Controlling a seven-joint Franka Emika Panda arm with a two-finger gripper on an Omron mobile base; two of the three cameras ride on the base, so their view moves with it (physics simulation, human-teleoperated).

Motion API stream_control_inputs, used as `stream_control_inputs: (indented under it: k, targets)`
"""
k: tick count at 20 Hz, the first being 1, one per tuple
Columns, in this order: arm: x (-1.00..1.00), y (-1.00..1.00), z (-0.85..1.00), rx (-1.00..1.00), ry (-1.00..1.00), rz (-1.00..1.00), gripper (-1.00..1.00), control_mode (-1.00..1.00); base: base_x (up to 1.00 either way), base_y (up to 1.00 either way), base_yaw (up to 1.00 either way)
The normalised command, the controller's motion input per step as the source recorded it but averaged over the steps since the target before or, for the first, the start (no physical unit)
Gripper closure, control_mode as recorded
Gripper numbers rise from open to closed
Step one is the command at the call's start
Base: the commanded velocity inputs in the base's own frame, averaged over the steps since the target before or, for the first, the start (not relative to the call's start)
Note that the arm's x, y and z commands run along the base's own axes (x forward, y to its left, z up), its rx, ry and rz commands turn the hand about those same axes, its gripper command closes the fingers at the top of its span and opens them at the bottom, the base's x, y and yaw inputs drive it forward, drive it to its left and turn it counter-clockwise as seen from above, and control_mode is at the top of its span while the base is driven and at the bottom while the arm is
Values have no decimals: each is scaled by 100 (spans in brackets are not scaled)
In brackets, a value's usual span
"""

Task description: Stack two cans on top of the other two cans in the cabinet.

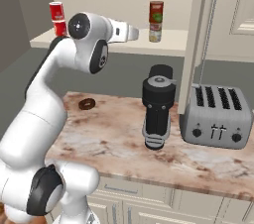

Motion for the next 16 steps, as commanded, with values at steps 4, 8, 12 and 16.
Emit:
stream_control_inputs:
  k: [4, 8, 12, 16]
  targets:
    - [-65, 36, 0, 0, 6, 8, -100, -100, 0, 0, 0]
    - [-69, 35, 0, 0, 4, 6, -100, -100, 0, 0, 0]
    - [-74, 33, -1, 0, 0, 5, -100, -100, 0, 0, 0]
    - [-71, 32, -3, 0, 0, 3, -100, -100, 0, 0, 0]
